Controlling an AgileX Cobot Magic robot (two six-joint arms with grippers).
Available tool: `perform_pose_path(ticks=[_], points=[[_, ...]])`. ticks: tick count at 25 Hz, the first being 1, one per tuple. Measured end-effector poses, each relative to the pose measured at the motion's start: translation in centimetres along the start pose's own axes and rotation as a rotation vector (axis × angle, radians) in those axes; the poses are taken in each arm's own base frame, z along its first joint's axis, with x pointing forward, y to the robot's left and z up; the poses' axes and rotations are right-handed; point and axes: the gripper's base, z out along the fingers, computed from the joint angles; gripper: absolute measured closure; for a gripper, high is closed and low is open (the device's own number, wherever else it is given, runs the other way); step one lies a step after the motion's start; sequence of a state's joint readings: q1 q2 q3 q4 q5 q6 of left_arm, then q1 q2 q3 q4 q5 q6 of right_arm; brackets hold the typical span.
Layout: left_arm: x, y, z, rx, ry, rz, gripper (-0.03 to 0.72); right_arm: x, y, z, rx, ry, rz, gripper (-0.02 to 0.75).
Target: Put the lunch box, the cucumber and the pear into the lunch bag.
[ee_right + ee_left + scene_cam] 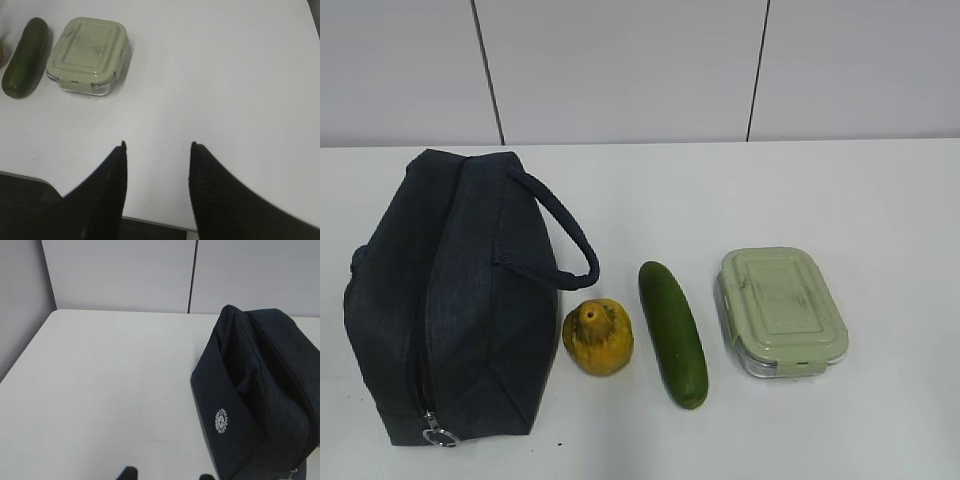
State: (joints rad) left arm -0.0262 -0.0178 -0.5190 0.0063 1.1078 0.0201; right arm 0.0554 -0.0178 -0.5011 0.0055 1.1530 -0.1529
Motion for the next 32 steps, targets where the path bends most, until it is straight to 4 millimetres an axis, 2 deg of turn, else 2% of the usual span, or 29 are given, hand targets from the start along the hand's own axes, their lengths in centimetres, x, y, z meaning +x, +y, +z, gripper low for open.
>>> perform_pose_path(ticks=[14,17,21,26,32], points=[[0.0,0.0,0.0,0.0,0.0,0.0,0.45,0.0,-0.1,0.0,0.012,0.004,0.027,0.406],[0.0,0.0,0.0,0.0,0.0,0.0,0.45,-0.4,-0.4,0.7,0.031,0.061,0.066,0.405],[0.0,0.0,0.0,0.0,0.0,0.0,0.45,-1.5,-0.7,2.5,0.034,0.187,0.091,0.344],[0.0,0.0,0.0,0.0,0.0,0.0,0.45,-3.8,-1.1,4.6,0.027,0.263,0.129,0.185],[0.0,0.0,0.0,0.0,0.0,0.0,0.45,-8.0,-1.6,7.0,0.022,0.17,0.145,0.155]])
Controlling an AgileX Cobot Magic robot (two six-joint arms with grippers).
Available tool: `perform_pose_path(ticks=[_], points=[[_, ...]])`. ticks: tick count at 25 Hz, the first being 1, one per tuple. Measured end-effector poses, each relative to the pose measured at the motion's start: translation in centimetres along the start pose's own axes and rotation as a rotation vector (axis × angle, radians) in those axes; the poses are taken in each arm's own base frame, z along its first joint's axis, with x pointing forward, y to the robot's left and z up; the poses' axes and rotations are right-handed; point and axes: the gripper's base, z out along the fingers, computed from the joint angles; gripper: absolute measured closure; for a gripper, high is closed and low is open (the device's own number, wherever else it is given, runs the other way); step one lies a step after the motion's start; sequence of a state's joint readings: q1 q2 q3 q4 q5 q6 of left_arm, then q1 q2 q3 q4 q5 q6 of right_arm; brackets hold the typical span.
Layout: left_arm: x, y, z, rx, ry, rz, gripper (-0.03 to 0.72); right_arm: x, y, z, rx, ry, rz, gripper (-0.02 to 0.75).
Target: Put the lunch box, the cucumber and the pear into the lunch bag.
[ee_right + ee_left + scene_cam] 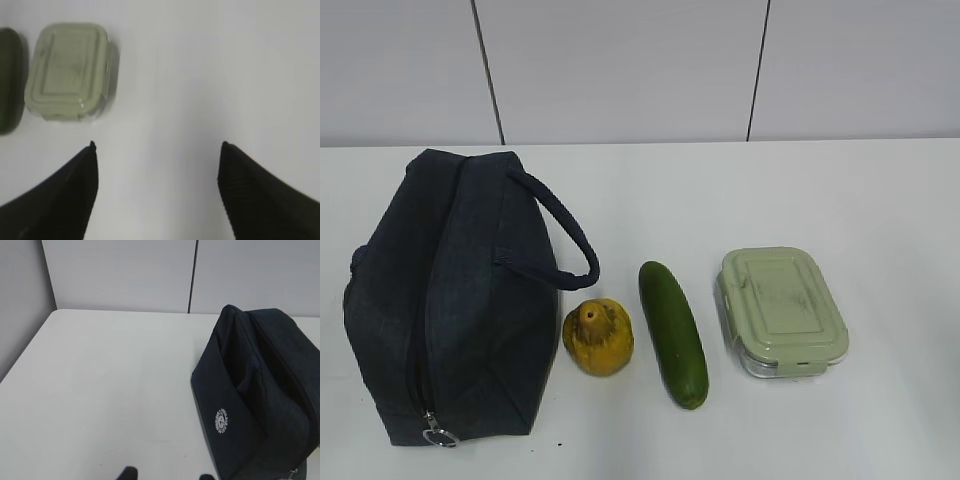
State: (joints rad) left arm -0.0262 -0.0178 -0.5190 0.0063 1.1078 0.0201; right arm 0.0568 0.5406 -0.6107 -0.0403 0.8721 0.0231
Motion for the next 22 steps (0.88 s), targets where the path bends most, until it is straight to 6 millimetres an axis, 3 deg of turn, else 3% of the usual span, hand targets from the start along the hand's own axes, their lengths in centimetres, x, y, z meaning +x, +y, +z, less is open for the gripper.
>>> perform_pose_path(ticks=[5,13,22], points=[[0.0,0.0,0.0,0.0,0.0,0.0,0.45,-3.7,0.2,2.1,-0.017,-0.062,0.067,0.153],[0.0,0.0,0.0,0.0,0.0,0.0,0.45,-9.0,0.5,6.8,-0.036,0.04,0.102,0.197],[0.0,0.0,0.0,0.0,0.0,0.0,0.45,-12.6,1.7,13.5,-0.132,0.171,0.13,0.256]])
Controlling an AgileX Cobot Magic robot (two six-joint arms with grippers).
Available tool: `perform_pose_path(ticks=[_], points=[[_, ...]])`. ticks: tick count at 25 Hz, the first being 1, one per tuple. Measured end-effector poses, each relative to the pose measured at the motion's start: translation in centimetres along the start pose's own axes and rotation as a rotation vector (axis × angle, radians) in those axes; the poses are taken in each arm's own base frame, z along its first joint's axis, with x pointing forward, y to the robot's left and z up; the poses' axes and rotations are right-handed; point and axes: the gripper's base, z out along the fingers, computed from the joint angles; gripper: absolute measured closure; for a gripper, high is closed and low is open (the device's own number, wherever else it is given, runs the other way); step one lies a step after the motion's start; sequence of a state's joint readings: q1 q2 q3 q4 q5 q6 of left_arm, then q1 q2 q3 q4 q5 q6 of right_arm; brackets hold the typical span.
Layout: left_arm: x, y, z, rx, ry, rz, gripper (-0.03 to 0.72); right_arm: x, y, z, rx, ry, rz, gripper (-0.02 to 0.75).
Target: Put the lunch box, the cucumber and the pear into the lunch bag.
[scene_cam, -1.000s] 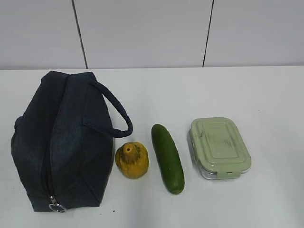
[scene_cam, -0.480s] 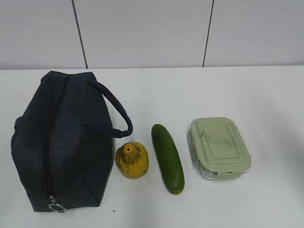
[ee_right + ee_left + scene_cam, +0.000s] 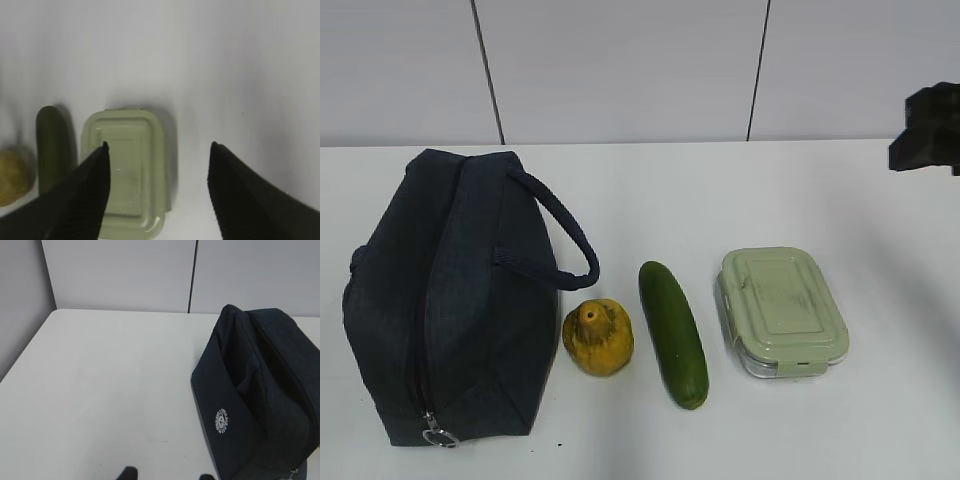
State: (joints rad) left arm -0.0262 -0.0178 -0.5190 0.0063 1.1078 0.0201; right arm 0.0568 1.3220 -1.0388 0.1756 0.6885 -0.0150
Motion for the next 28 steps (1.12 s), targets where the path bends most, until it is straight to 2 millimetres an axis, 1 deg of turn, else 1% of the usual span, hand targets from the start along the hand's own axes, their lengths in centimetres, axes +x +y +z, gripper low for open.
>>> perform_pose_path(ticks=[3,6,10,13,16,20,23,25,28], points=[[0.0,0.0,0.0,0.0,0.0,0.0,0.45,-0.6,0.8,2.3,-0.108,0.054,0.02,0.269],[0.0,0.0,0.0,0.0,0.0,0.0,0.45,-0.8,1.9,3.9,-0.243,0.102,0.029,0.302],[0.0,0.0,0.0,0.0,0.0,0.0,0.45,-0.7,3.0,5.4,-0.392,0.17,0.0,0.322],[0.0,0.0,0.0,0.0,0.0,0.0,0.45,-0.6,3.4,5.8,-0.48,0.208,-0.034,0.323],[0.0,0.0,0.0,0.0,0.0,0.0,0.45,-0.6,2.4,5.8,-0.505,0.234,-0.028,0.325],[0.0,0.0,0.0,0.0,0.0,0.0,0.45,-0.8,-0.6,5.2,-0.495,0.244,0.023,0.339],[0.0,0.0,0.0,0.0,0.0,0.0,0.45,-0.9,-2.5,4.9,-0.477,0.229,0.043,0.365],[0.0,0.0,0.0,0.0,0.0,0.0,0.45,-0.9,-3.4,4.8,-0.468,0.218,0.011,0.379],[0.0,0.0,0.0,0.0,0.0,0.0,0.45,-0.8,-4.3,4.6,-0.464,0.198,-0.047,0.393]])
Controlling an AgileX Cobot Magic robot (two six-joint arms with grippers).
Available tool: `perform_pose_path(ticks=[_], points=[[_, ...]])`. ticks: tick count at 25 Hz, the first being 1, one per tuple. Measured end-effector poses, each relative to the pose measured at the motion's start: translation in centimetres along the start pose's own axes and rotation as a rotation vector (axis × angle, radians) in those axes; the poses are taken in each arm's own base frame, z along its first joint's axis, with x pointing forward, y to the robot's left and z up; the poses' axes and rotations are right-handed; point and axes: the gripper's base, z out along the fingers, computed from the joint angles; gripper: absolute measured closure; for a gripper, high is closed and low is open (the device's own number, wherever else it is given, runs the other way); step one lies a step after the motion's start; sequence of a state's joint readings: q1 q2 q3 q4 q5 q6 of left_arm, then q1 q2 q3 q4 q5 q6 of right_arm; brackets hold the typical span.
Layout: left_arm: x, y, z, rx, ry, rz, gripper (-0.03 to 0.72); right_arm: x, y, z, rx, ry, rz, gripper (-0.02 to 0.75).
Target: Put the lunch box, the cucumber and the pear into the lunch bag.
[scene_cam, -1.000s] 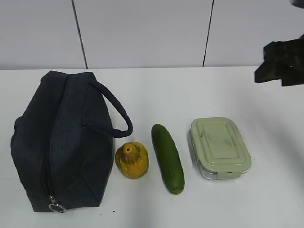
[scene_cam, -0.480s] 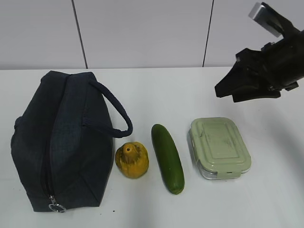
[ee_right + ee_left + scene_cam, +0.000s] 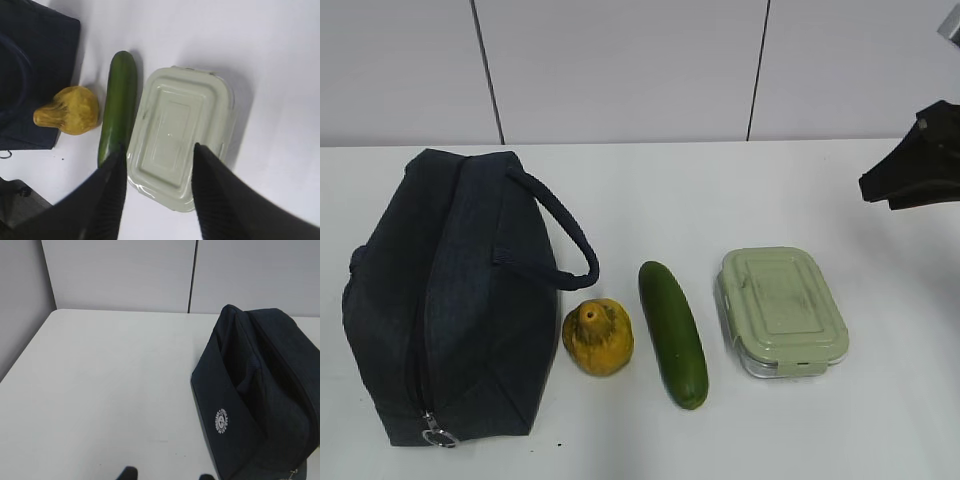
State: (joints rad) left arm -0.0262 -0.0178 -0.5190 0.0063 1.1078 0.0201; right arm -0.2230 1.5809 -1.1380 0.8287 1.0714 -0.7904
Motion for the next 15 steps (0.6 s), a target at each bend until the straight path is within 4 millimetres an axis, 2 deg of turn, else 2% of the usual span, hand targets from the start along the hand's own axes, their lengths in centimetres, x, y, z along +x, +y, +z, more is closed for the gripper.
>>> perform_pose_path(ticks=[3,10,15], points=[[0.0,0.0,0.0,0.0,0.0,0.0,0.45,0.2,-0.6,0.4,-0.013,0.025,-0.017,0.4],[0.0,0.0,0.0,0.0,0.0,0.0,0.45,1.3,-3.9,5.0,-0.13,0.164,0.113,0.405],[0.0,0.0,0.0,0.0,0.0,0.0,0.45,2.0,-6.9,6.3,-0.197,0.152,0.238,0.406]])
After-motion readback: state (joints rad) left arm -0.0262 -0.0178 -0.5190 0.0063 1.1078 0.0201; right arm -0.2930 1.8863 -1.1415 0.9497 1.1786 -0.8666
